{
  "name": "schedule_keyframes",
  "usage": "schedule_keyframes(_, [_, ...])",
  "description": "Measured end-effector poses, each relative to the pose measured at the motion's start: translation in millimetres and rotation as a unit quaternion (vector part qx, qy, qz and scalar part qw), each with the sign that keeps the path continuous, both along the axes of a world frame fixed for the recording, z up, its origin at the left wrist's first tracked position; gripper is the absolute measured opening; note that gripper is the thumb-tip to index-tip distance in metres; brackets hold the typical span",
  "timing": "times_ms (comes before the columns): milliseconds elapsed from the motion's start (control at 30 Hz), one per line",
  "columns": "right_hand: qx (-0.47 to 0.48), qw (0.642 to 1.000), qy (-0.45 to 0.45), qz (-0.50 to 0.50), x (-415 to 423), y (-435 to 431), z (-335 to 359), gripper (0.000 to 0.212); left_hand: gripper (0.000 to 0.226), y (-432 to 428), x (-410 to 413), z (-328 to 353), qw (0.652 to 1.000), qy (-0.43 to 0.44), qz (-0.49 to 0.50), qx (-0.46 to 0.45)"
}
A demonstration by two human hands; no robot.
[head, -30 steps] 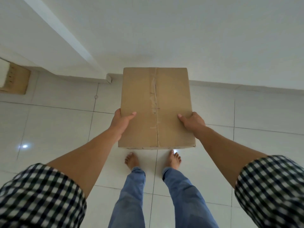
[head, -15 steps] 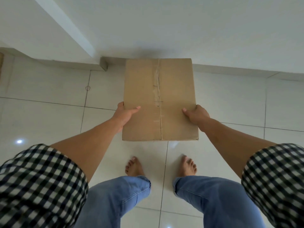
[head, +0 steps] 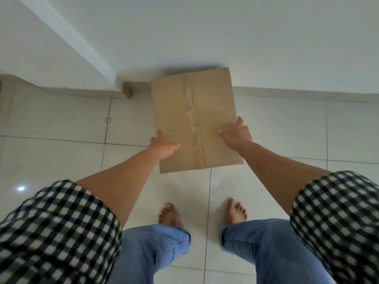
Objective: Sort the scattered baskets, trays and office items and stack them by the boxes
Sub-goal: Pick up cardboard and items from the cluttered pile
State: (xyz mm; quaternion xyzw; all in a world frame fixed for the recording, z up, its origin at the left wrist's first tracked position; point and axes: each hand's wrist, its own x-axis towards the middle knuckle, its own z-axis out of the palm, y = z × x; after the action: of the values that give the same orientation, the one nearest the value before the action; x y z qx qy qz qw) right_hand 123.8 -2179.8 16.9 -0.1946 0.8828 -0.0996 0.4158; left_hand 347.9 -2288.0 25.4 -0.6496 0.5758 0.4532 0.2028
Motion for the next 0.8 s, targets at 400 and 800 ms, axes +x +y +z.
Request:
schedule_keyframes(400, [-0.017, 0.996, 0.074, 0.045, 56.4, 105.0, 231.6, 0.091, 0.078, 90.7, -4.8, 233.5, 0.921, -0.024, -0.373, -0.11])
schedule_keyframes(800, [0.003, 0.983, 0.167, -0.081, 132.9, 241.5, 348.9, 0.091, 0.074, 164.9, -12.3, 359.7, 0.815, 0.059, -0.531, -0.222])
